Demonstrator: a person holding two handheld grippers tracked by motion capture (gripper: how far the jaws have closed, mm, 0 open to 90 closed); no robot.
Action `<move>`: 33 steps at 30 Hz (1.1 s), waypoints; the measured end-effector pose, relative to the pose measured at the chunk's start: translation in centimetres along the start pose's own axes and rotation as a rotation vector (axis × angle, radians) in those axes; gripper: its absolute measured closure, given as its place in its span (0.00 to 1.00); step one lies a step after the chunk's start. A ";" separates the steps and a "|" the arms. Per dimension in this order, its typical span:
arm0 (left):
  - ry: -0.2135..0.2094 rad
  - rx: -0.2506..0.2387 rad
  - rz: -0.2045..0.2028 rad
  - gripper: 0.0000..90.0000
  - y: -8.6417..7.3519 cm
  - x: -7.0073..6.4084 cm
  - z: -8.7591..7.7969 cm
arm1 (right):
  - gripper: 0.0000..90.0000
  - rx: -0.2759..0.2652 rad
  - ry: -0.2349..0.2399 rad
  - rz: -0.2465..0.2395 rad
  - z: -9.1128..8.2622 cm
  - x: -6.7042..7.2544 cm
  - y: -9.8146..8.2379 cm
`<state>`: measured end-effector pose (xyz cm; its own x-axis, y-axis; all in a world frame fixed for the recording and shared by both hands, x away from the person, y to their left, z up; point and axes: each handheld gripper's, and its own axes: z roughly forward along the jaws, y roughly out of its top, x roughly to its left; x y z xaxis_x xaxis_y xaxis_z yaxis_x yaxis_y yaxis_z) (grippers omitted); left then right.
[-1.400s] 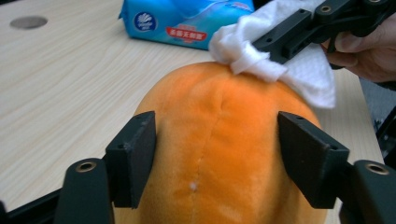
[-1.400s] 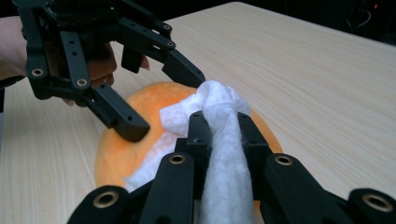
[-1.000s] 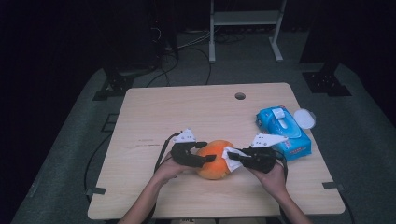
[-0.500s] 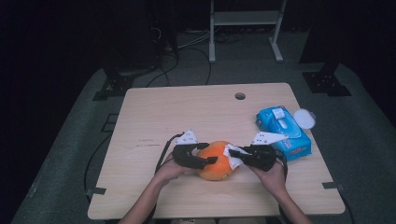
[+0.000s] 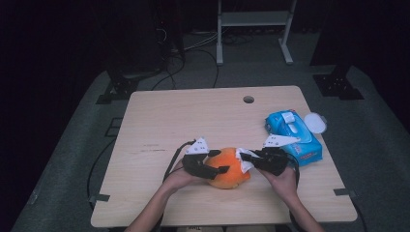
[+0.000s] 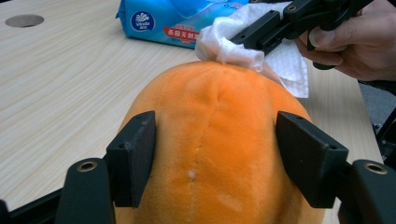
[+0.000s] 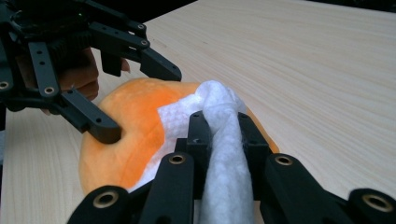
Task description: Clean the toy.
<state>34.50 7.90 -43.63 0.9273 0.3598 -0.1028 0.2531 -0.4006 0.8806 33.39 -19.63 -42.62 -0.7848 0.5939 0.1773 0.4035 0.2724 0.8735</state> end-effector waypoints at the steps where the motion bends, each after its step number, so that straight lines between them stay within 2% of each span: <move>1: -0.005 0.003 0.016 0.33 0.1 -0.3 0.1 | 0.87 -0.012 0.003 -0.029 -0.1 0.7 0.3; 6: -0.009 0.013 0.056 0.32 0.3 -1.2 0.5 | 0.86 -0.029 0.021 -0.068 0.0 1.7 0.8; 8: -0.010 0.015 0.070 0.30 0.4 -1.5 0.6 | 0.86 -0.012 0.023 -0.064 0.0 1.4 0.6; 10: -0.026 0.008 0.071 0.26 0.6 -1.4 0.5 | 0.86 0.007 0.044 -0.037 0.0 0.8 0.3; 12: -0.035 0.003 0.066 0.20 0.7 -1.3 0.3 | 0.86 0.020 0.045 -0.044 0.0 0.6 0.2; 13: -0.017 0.008 0.047 0.17 0.9 -0.9 0.0 | 0.86 0.023 0.041 -0.053 0.0 0.6 0.1; 14: -0.017 0.008 0.047 0.14 0.9 -0.9 0.0 | 0.86 0.028 0.036 -0.060 -0.1 0.6 0.1; 15: 0.001 0.022 0.002 0.12 0.7 -0.3 -0.1 | 0.86 0.031 0.035 -0.056 -0.1 0.5 0.1; 16: 0.001 0.022 0.002 0.12 0.7 -0.3 -0.1 | 0.86 0.031 0.035 -0.056 -0.1 0.5 0.1; 17: -0.005 0.028 -0.024 0.12 0.4 0.0 0.0 | 0.86 0.031 0.045 -0.047 -0.2 0.2 0.0; 18: -0.009 0.040 -0.027 0.17 0.1 0.0 0.2 | 0.86 0.034 0.049 -0.037 -0.2 0.0 0.0; 21: 0.003 0.061 0.013 0.21 0.3 -0.6 0.3 | 0.86 0.024 0.035 -0.047 -0.4 0.4 0.2; 22: 0.003 0.061 0.013 0.23 0.3 -0.6 0.3 | 0.86 0.024 0.035 -0.047 -0.4 0.4 0.2; 23: -0.005 0.066 0.059 0.23 0.3 -1.1 0.4 | 0.86 0.004 0.046 -0.067 -0.3 1.3 0.7; 24: -0.005 0.066 0.059 0.24 0.3 -1.1 0.4 | 0.86 -0.009 0.064 -0.076 -0.1 1.7 0.9; 25: -0.007 0.068 0.077 0.24 0.4 -1.3 0.6 | 0.86 -0.009 0.064 -0.076 -0.1 1.7 0.9; 26: -0.006 0.073 0.092 0.24 0.4 -1.5 0.7 | 0.86 -0.008 0.074 -0.091 0.2 2.3 1.1; 27: 0.000 0.082 0.113 0.24 0.5 -1.8 0.7 | 0.86 0.023 0.049 -0.148 0.8 3.2 1.3; 28: 0.005 0.091 0.121 0.24 0.6 -1.9 0.7 | 0.86 0.023 0.049 -0.148 0.8 3.2 1.3; 31: -0.043 0.055 0.053 0.20 0.6 -1.3 0.2 | 0.86 0.033 0.066 -0.109 1.0 2.7 0.7; 33: -0.048 0.030 0.002 0.16 0.8 -0.8 -0.1 | 0.86 0.042 0.074 -0.100 0.8 2.5 0.4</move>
<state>33.95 7.39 -42.82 0.9397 0.3188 -0.1236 0.2587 -0.4267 0.8666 31.98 -17.37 -42.18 -0.8542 0.5049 0.1243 0.3391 0.3598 0.8692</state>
